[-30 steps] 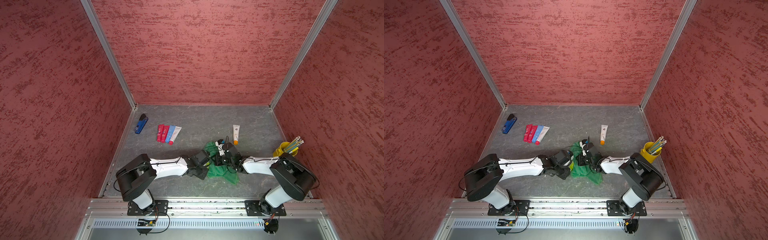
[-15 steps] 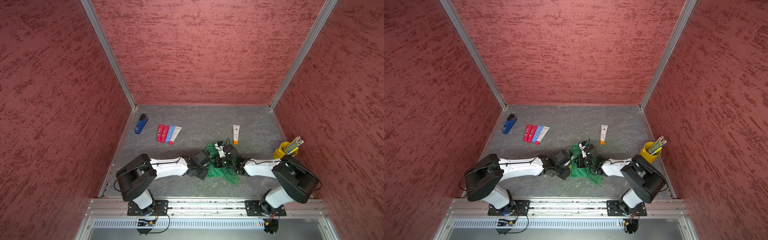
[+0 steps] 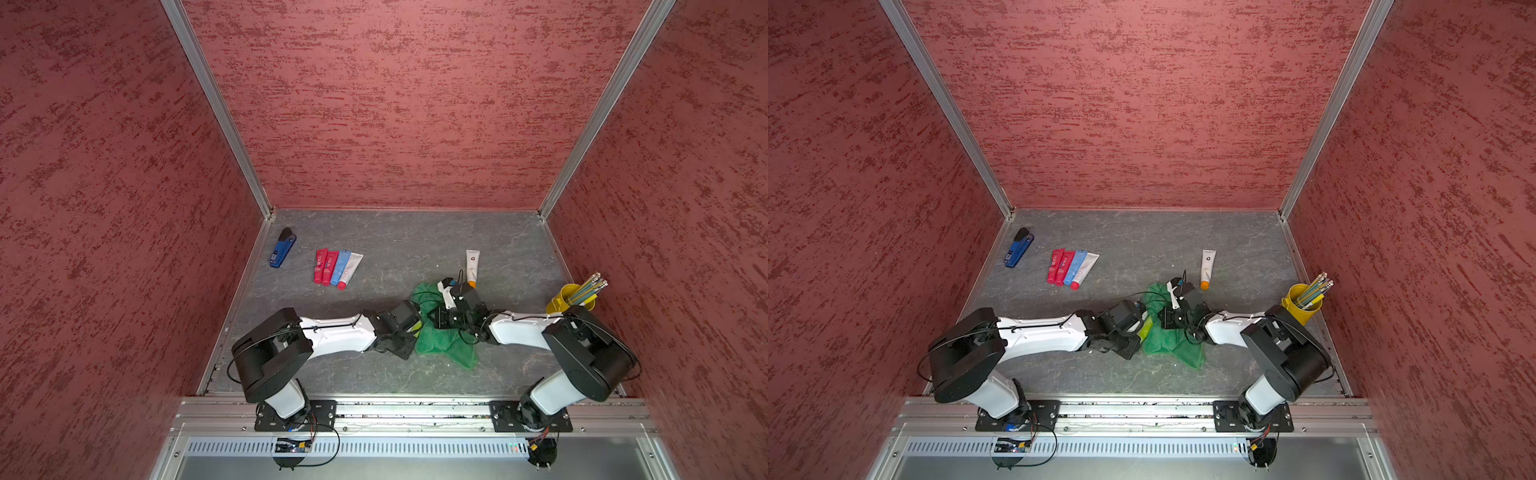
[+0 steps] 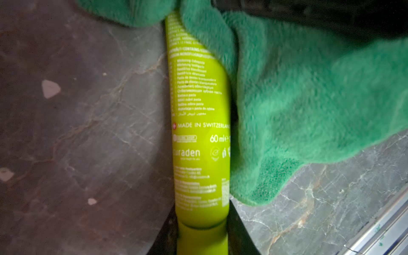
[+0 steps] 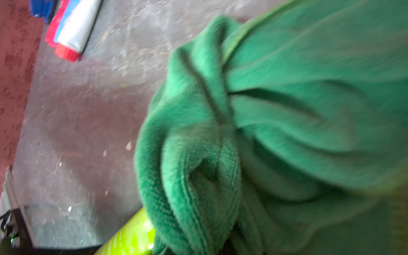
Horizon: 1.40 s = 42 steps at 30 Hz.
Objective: Wipe the surface of the toothpaste tube
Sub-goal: Wipe the dirt from the toothpaste tube, then adjust the toothpaste at the center of the board.
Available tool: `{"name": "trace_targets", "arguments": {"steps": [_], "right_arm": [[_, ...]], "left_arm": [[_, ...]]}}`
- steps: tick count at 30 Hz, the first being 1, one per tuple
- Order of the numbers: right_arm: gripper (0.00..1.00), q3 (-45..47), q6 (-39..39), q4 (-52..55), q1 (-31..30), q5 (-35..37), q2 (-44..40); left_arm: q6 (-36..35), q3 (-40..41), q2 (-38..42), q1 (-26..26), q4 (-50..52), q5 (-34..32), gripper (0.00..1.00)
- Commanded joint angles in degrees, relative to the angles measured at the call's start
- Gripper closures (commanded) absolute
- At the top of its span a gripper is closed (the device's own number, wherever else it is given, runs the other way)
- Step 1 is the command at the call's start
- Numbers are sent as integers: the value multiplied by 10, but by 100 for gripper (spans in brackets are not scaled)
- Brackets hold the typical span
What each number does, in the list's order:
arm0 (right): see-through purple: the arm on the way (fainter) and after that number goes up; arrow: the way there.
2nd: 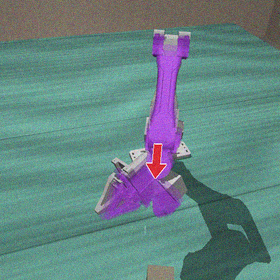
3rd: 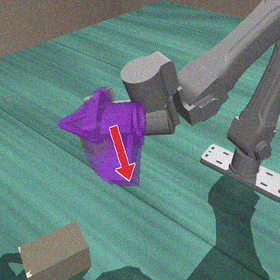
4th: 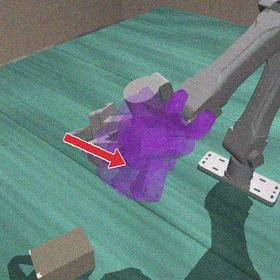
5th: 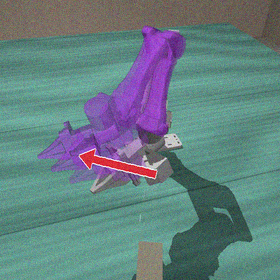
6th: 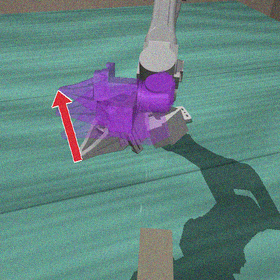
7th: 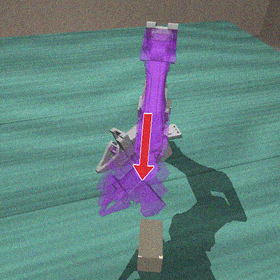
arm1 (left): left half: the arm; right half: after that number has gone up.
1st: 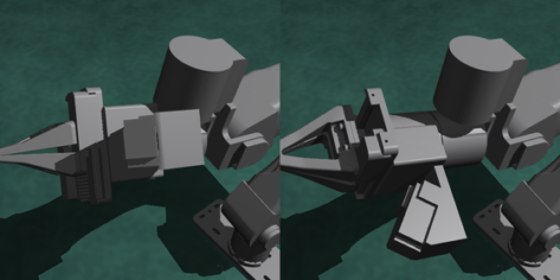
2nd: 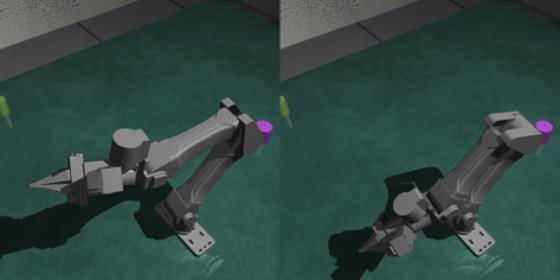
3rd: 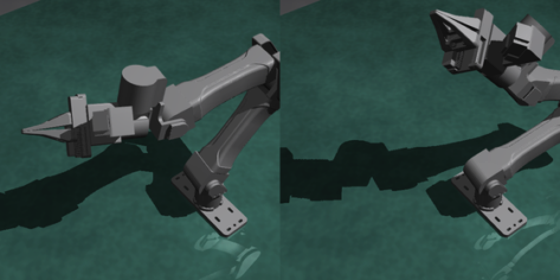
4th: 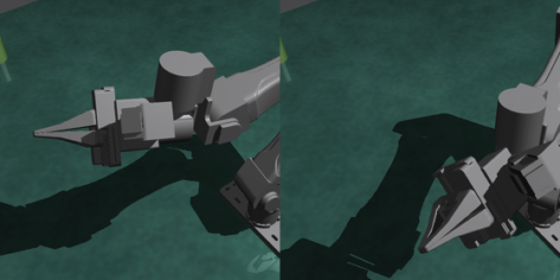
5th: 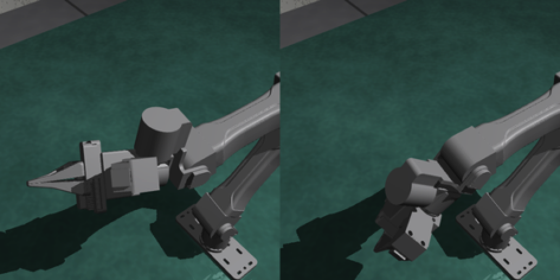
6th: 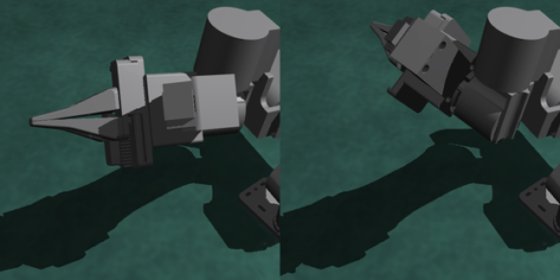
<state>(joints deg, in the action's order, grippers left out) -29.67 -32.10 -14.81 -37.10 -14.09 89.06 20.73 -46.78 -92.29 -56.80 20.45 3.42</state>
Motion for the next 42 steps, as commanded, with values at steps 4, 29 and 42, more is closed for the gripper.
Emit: {"name": "trace_targets", "arguments": {"steps": [4,29,42], "right_arm": [[100,82,-95,-52,-106,-94,0],[100,92,56,99,123,71,-201],[100,108,58,79,122,65,-228]], "left_arm": [[-2,19,-16,-1,-2,20,100],[80,7,-8,12,66,-57,86],[121,-5,83,-11,60,1,28]]}}
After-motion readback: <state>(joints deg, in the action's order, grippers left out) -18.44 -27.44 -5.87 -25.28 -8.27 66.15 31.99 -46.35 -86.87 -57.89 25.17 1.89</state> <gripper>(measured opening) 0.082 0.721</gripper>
